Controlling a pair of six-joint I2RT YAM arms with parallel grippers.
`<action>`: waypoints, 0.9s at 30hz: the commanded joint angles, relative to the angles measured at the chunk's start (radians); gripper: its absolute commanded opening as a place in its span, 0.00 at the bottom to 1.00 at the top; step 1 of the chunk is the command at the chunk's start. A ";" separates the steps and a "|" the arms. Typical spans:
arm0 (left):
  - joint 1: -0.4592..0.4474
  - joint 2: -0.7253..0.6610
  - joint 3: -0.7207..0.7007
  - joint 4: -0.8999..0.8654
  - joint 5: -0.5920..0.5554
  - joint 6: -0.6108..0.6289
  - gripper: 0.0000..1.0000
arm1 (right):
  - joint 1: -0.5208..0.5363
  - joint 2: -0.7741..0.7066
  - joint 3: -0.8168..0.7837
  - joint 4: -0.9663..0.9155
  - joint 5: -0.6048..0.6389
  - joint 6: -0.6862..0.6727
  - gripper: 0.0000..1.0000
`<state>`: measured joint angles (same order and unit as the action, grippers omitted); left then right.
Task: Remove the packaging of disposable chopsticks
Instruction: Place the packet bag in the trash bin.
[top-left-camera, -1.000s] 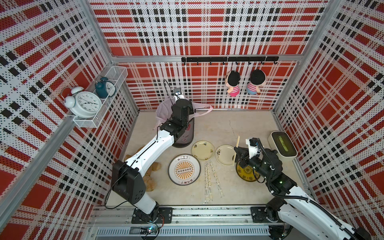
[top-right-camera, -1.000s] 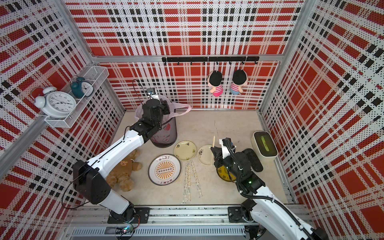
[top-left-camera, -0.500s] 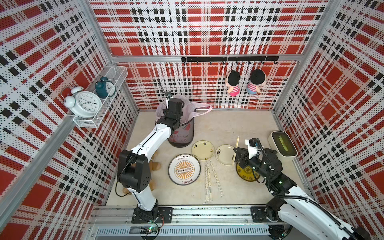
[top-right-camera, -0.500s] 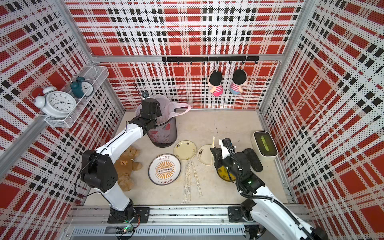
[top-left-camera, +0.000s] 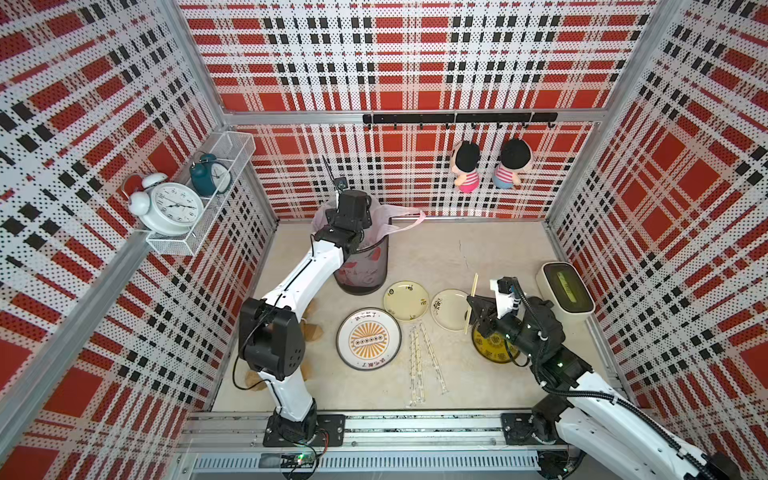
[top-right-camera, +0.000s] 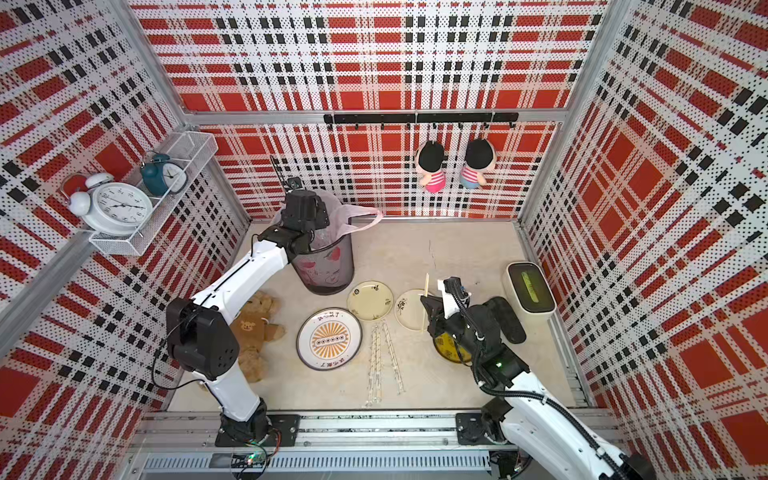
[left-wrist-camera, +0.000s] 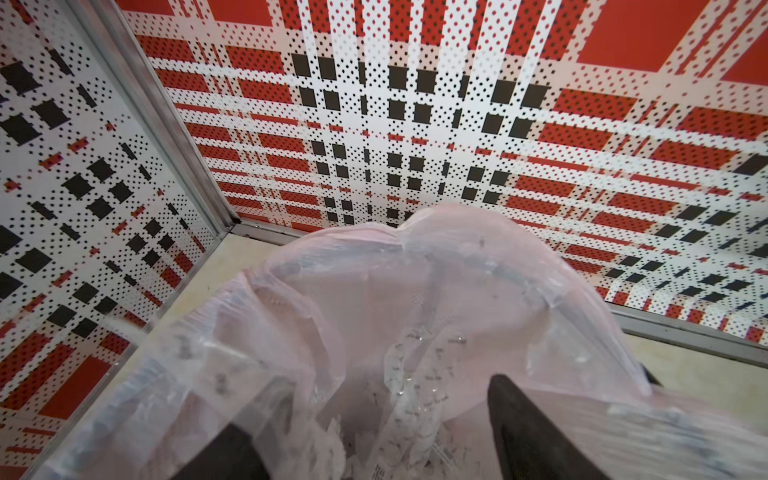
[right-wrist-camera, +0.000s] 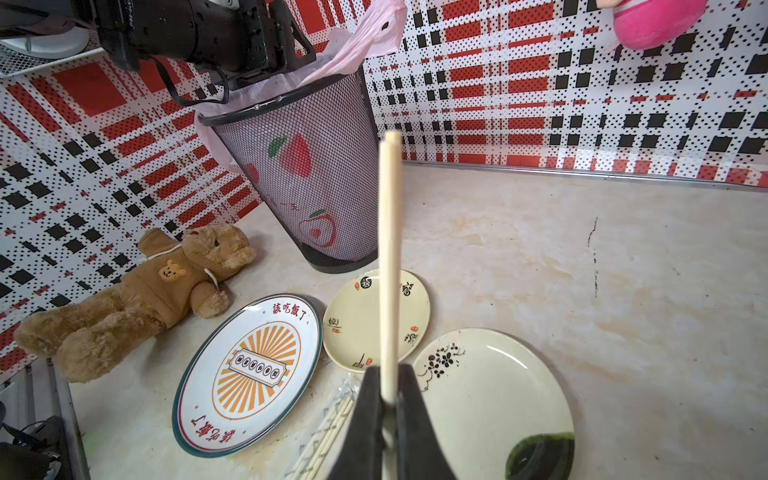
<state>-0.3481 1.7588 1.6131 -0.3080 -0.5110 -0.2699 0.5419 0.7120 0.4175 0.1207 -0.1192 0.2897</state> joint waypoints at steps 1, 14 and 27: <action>-0.009 -0.045 0.020 0.013 0.081 -0.002 0.80 | -0.008 -0.006 -0.013 0.023 -0.002 0.000 0.00; -0.028 0.003 0.153 -0.094 0.129 -0.002 0.61 | -0.008 -0.001 -0.017 0.027 0.004 -0.003 0.00; -0.034 0.051 0.186 -0.166 -0.011 0.001 1.00 | -0.008 0.003 -0.019 0.030 0.005 -0.003 0.00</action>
<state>-0.3725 1.7988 1.7702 -0.4316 -0.4576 -0.2657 0.5419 0.7151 0.4099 0.1249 -0.1173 0.2897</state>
